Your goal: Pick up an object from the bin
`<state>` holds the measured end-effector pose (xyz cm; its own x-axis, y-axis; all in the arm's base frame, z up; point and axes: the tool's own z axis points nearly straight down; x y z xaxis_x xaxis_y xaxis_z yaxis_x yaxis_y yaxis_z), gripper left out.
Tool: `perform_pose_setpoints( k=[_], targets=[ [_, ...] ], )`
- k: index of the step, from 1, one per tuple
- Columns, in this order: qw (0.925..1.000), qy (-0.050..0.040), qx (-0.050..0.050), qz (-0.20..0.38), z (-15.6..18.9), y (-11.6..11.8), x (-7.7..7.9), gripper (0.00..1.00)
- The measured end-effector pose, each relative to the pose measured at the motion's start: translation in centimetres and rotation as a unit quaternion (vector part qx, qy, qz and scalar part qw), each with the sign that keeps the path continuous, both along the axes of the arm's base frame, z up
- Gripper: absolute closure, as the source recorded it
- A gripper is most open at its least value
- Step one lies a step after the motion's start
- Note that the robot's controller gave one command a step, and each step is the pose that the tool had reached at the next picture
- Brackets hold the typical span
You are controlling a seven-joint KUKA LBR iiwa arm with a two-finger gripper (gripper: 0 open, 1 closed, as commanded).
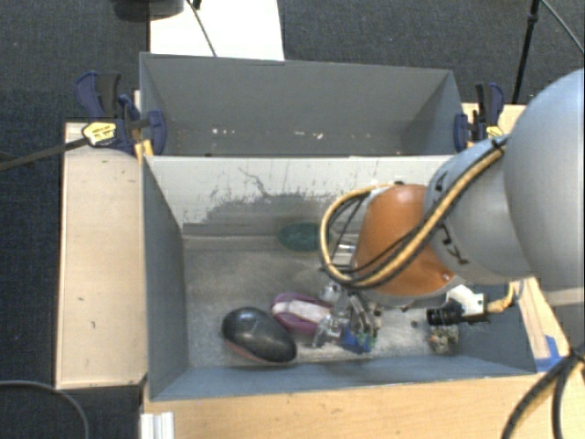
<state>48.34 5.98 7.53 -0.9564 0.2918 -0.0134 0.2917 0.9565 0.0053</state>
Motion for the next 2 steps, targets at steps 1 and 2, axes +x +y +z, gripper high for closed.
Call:
perform_pose_setpoints(
  k=[1, 2],
  targets=[
    [1.0, 0.0056, 0.0, 0.0, 2.5, 0.0, 0.1, 1.0],
    [1.0, 0.003, 0.0, 0.001, 10.8, 0.0, 0.3, 1.0]
  ],
)
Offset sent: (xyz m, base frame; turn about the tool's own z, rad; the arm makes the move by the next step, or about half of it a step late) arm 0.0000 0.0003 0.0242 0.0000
